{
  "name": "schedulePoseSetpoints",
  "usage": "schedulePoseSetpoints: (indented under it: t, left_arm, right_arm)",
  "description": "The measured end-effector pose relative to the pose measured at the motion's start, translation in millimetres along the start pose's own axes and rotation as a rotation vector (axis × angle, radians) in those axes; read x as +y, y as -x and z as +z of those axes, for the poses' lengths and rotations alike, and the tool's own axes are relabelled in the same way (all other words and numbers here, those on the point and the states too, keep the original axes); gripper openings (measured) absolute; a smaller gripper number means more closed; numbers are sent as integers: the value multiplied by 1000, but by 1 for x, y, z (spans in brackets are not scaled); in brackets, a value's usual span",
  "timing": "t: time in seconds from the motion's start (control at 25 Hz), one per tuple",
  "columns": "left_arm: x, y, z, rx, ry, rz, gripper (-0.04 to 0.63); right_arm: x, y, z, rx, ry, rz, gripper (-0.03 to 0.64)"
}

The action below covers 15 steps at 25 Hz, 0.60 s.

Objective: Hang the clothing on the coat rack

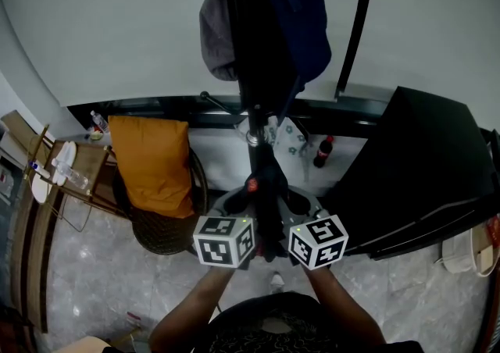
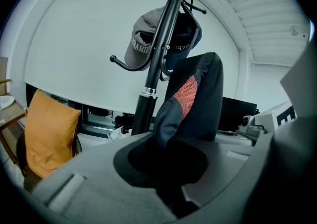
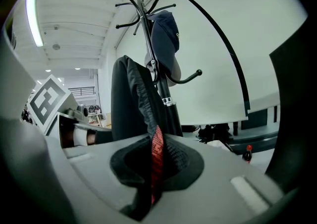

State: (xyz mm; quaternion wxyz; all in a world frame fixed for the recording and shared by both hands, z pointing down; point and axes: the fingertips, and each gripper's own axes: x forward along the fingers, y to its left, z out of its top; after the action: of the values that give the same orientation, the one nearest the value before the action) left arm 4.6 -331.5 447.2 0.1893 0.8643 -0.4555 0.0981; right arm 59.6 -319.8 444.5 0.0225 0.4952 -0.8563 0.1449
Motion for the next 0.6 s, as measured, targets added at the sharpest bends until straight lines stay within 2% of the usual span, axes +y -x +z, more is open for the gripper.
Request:
schedulePoseSetpoints:
  t: [0.6]
  left_arm:
    - [-10,11,-9,6,1,-49,35]
  right_arm:
    - [12,10,-6,11,13,-14,26]
